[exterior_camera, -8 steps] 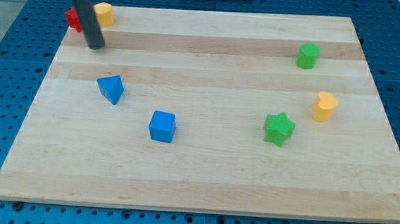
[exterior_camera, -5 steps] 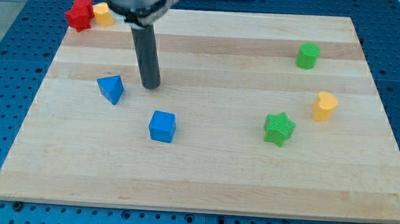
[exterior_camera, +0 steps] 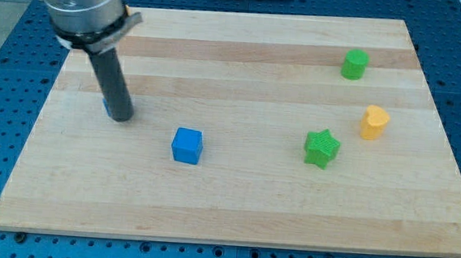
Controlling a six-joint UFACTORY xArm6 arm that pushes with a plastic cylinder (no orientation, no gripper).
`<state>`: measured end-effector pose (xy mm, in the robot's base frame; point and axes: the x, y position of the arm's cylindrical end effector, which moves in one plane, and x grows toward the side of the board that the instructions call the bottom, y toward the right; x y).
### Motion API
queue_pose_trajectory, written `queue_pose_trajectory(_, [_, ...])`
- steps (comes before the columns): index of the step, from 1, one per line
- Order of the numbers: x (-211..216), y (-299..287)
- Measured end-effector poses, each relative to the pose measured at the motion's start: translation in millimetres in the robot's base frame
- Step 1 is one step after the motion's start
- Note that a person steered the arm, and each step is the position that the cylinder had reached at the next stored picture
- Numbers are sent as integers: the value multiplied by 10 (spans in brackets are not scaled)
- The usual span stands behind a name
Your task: Push the blue triangle towards the top left
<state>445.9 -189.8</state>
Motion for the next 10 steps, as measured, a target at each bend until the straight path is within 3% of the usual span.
queue_pose_trajectory(4, [-836,-75])
queue_pose_trajectory(6, [-457,-186])
queue_pose_trajectory(8, [-422,-509])
queue_pose_trajectory(10, [-554,-341])
